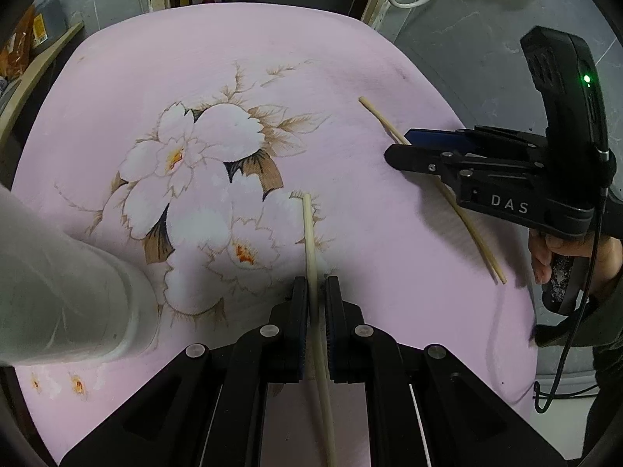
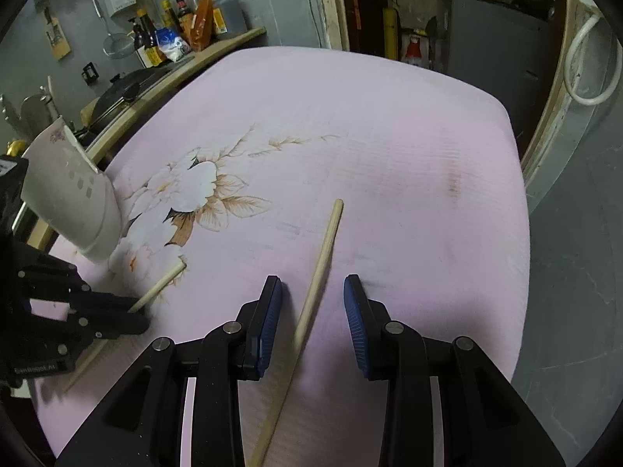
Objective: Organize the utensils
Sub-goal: 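Lift both chopsticks up and carry them over the white caddy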
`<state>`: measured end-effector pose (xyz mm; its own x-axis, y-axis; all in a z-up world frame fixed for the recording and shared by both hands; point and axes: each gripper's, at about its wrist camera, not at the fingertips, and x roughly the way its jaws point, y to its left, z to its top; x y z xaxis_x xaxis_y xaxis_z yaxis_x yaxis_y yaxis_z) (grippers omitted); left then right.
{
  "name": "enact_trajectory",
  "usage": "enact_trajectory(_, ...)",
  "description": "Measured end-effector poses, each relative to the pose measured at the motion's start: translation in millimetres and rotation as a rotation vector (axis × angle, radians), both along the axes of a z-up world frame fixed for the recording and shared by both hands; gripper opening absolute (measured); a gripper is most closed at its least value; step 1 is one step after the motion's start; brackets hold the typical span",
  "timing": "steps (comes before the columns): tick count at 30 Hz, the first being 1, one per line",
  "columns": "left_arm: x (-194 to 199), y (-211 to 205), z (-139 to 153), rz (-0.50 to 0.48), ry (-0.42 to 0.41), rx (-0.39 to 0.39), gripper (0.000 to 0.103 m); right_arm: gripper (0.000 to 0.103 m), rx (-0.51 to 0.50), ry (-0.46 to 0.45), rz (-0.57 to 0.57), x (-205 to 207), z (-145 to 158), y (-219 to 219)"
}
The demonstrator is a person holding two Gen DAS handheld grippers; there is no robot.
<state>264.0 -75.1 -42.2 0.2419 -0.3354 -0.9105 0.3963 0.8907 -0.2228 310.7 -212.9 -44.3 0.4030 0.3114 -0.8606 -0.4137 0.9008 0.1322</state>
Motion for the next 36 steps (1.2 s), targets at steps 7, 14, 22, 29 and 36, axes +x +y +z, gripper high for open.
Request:
enact_trajectory(7, -6, -2, -1, 0.010, -0.077, 0.009, 0.003, 0.009, 0.018, -0.006, -0.047, 1, -2, 1)
enact_trajectory(14, -32, 8, 7, 0.019, -0.114, -0.088, 0.003, 0.003, 0.179, 0.037, -0.127, -1, -2, -18)
enact_trajectory(22, -81, 42, 41, 0.031, -0.317, -0.171, 0.002, 0.003, 0.335, -0.140, -0.162, -59, 27, -25)
enact_trajectory(29, -111, 58, 61, 0.148, -0.494, -0.274, 0.003, 0.003, 0.408, -0.434, -0.187, -126, 60, -13)
enact_trajectory(36, -109, 55, 93, 0.233, -0.680, -0.315, 0.003, 0.003, 0.375, -0.675, -0.119, -155, 99, 17)
